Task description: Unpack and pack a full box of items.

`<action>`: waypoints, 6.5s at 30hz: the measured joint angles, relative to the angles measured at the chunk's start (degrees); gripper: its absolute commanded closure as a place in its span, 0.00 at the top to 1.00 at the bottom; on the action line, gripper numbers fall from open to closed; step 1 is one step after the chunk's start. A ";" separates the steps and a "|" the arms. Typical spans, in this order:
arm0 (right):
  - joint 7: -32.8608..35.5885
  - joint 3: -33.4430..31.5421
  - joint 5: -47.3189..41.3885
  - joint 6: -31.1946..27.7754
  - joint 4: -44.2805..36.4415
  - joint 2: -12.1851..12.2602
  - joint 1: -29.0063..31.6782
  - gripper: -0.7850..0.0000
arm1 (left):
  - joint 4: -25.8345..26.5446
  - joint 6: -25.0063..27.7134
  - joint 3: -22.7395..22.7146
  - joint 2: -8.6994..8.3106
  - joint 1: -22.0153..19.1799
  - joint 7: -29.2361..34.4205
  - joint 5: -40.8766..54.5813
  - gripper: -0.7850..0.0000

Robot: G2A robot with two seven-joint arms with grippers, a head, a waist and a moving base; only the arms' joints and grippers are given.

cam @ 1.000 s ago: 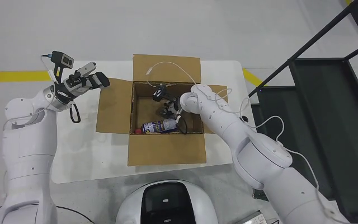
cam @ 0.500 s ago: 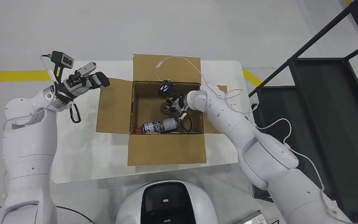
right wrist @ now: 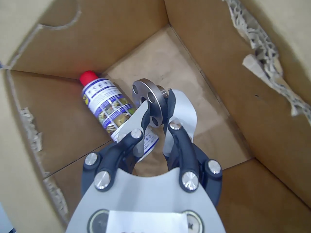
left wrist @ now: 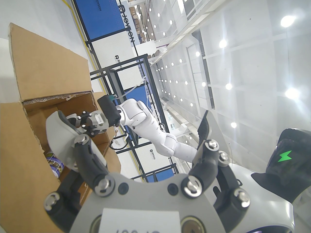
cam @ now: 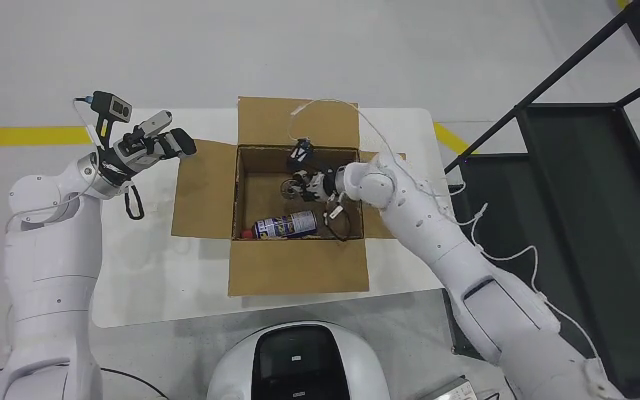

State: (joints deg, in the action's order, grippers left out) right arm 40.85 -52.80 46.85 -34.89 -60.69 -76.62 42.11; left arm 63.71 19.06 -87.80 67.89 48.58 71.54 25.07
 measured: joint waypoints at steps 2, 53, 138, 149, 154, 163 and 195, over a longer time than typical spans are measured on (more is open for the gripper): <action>1.77 -4.00 -0.45 0.66 -7.58 1.70 4.39 0.00 | 0.00 0.00 0.00 0.00 0.00 0.00 0.00 1.00; 10.92 -37.97 -17.23 3.05 -34.59 10.34 31.69 0.00 | 0.00 0.00 0.00 0.00 0.00 0.00 0.00 1.00; 25.12 -51.91 -35.40 -2.96 -18.64 20.84 36.16 1.00 | 0.00 0.00 0.00 0.00 0.00 0.00 0.00 1.00; 22.06 -40.77 -34.46 -6.49 -32.31 22.17 34.32 1.00 | 0.00 0.00 0.00 0.00 0.00 0.00 0.00 1.00; 21.19 -38.69 -33.39 -7.36 -32.63 22.33 33.81 1.00 | 0.00 0.00 0.00 0.00 0.00 0.00 0.00 1.00; 21.22 -38.74 -33.42 -7.33 -32.63 22.32 33.82 1.00 | 0.00 0.00 0.00 0.00 0.00 0.00 0.00 1.00; 8.82 7.03 -8.36 -10.71 -17.10 12.89 -5.01 1.00 | 0.00 0.00 0.00 0.00 0.00 0.00 0.00 1.00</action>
State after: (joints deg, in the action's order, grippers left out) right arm 49.67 -45.77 38.49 -45.60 -77.79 -63.73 37.10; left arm 63.71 19.06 -87.80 67.89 48.58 71.54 25.07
